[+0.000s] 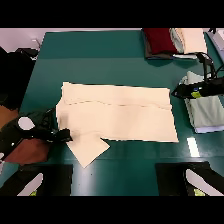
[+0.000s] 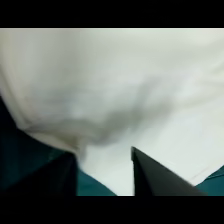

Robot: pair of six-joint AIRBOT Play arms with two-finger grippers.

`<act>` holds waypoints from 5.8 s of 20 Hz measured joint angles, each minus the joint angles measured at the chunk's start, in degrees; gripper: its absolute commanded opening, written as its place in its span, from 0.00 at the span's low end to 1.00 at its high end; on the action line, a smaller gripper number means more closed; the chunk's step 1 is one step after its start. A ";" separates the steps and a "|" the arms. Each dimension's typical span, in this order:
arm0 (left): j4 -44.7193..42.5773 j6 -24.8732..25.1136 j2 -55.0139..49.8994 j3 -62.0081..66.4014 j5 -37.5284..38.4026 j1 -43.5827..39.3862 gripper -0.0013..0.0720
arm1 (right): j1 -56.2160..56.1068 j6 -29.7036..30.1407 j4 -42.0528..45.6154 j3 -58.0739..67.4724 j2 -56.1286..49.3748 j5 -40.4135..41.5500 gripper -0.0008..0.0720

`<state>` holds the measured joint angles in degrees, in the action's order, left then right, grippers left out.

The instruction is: Fold the shirts.

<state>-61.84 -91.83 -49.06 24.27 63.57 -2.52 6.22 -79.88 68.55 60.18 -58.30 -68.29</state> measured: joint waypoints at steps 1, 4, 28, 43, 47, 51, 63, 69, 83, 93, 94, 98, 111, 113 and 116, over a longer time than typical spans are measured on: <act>1.68 0.94 0.09 -0.15 -0.52 0.07 0.05 | 0.09 0.04 0.00 -0.02 0.07 -0.50 0.48; 5.64 4.17 0.13 0.39 0.44 0.02 0.05 | 2.32 0.85 -0.02 -0.70 0.24 -3.54 0.48; 5.68 8.87 4.66 8.07 7.74 0.02 0.04 | 14.53 6.60 -0.46 -23.78 0.55 -10.47 0.03; -2.23 8.39 -5.01 27.34 2.89 -0.02 0.05 | 8.68 3.89 6.14 -3.93 -5.09 -10.84 0.03; -2.73 10.34 -19.74 38.53 -2.14 -0.02 0.05 | 6.64 2.69 6.01 5.70 -16.00 -10.12 0.03; -2.89 10.91 -28.89 45.13 -4.92 -0.02 0.67 | 6.40 2.14 3.26 13.33 -23.74 -10.05 0.63; 0.22 8.37 -32.22 49.88 -1.86 -0.07 0.05 | 18.71 8.66 -8.15 9.68 -29.42 -11.08 0.71; 2.95 8.55 -33.35 49.86 -5.27 -6.69 0.05 | 18.62 12.85 -17.20 3.43 -33.35 -6.99 0.55; 6.03 4.81 -51.84 62.23 -15.41 -26.12 0.05 | 6.45 11.41 -19.41 22.88 -23.61 -9.73 0.03; 6.78 4.68 -59.52 68.63 -13.53 -30.34 0.05 | -8.33 5.75 -19.58 36.92 -20.20 -11.76 0.03; 6.71 4.70 -59.56 69.26 -12.83 -30.08 0.05 | -9.53 5.51 -19.50 37.24 -20.17 -11.10 0.03; 4.83 4.70 -57.27 73.20 -8.61 -26.32 0.05 | -14.34 5.03 -19.56 37.83 -20.13 -9.03 0.03; -8.81 5.20 -27.45 79.23 -0.79 -1.68 0.05 | -42.86 15.87 -39.65 42.77 -39.91 14.60 0.43; -9.46 5.29 -25.86 79.28 0.07 -0.74 0.05 | -43.43 15.98 -38.91 45.09 -42.21 14.32 0.43; -9.79 5.38 -24.81 78.95 1.07 -0.83 0.05 | -40.04 15.50 -35.21 42.99 -41.51 10.91 0.43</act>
<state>-71.64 -86.46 -73.87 103.22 64.64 -3.36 -33.82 -64.38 33.34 103.18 -99.81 -57.39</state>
